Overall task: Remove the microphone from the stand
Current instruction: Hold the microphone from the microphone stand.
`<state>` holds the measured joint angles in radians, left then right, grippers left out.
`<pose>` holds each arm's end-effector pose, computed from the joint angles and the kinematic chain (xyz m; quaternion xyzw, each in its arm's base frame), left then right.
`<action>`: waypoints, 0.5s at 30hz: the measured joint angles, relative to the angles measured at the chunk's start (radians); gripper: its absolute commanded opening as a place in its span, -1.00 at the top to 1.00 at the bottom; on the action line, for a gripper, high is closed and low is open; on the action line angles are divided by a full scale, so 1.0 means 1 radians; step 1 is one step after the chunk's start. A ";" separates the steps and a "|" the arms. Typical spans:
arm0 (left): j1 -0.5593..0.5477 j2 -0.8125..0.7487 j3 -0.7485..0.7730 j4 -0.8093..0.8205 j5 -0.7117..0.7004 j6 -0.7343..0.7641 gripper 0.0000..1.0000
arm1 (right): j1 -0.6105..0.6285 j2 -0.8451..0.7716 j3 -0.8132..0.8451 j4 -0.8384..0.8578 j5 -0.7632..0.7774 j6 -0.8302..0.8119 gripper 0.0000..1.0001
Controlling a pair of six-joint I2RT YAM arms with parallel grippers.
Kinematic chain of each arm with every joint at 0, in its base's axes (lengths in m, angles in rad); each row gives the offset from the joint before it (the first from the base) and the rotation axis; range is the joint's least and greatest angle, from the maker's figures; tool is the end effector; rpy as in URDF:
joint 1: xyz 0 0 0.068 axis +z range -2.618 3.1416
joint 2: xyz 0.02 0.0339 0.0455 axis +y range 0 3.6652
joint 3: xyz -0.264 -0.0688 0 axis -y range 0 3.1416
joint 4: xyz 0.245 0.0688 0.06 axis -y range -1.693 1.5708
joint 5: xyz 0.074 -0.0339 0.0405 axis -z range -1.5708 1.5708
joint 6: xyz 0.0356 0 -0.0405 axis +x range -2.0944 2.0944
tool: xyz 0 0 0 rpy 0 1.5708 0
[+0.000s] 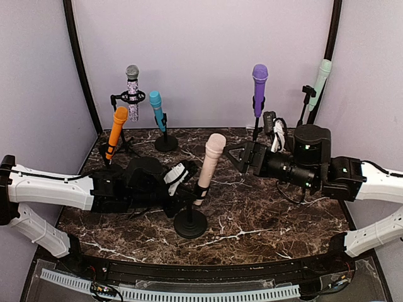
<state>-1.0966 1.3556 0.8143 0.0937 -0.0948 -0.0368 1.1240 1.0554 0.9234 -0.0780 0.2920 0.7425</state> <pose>0.1414 -0.2682 0.2492 0.4056 0.7423 -0.2517 0.4703 0.1157 0.2178 0.3479 -0.0559 0.7725 0.4328 0.4613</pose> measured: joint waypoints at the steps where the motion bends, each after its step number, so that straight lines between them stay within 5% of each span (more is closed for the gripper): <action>1: 0.002 0.001 0.006 -0.011 0.009 0.001 0.84 | 0.000 0.005 0.007 0.003 0.000 -0.002 -0.97; 9: 0.041 0.036 0.086 -0.122 0.141 0.072 1.00 | 0.018 0.115 0.134 0.011 0.012 -0.048 -0.97; 15: 0.069 0.037 0.087 -0.126 0.201 0.112 1.00 | 0.082 0.227 0.232 -0.054 0.138 -0.075 -0.77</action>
<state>-1.0271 1.3930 0.9009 -0.0322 0.1059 0.0753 1.2064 1.2819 1.1557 -0.1318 0.4301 0.6674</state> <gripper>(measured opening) 0.227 0.932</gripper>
